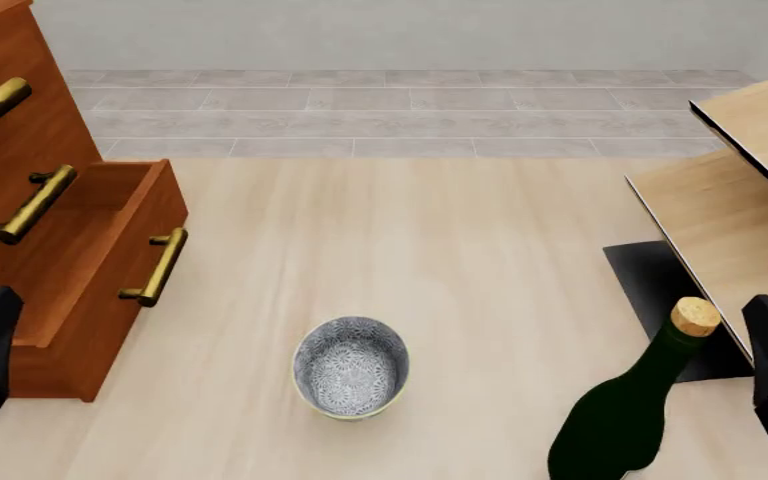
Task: Close the bottom drawer of the cabinet.
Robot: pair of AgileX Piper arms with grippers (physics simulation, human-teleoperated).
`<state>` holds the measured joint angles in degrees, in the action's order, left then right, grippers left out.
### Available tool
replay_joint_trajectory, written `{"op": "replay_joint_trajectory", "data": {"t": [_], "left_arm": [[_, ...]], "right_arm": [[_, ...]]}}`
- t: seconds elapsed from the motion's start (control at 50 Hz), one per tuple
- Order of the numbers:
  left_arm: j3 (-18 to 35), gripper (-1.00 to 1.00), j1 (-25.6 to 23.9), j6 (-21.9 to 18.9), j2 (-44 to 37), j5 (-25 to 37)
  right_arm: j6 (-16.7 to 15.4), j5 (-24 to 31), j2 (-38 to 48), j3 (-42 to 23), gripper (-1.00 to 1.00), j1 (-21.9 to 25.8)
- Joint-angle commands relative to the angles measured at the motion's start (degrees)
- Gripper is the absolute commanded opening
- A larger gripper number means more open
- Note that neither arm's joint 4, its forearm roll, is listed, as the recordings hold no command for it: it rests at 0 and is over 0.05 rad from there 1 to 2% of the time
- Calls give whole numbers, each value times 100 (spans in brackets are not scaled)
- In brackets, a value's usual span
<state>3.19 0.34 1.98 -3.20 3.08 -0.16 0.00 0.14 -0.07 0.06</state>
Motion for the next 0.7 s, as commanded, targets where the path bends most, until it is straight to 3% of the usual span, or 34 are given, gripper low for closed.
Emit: {"op": "replay_joint_trajectory", "data": {"t": [0.02,0.36,0.7], "left_arm": [[-289,100,-95,-152,290,-295],[-221,100,-211,-67,227,-273],[-316,100,-757,385,-1412,-1508]], "right_arm": [[-83,-9,39,-15,100,20],[-169,-21,4,-7,100,57],[-201,-19,-1,-9,100,87]]}}
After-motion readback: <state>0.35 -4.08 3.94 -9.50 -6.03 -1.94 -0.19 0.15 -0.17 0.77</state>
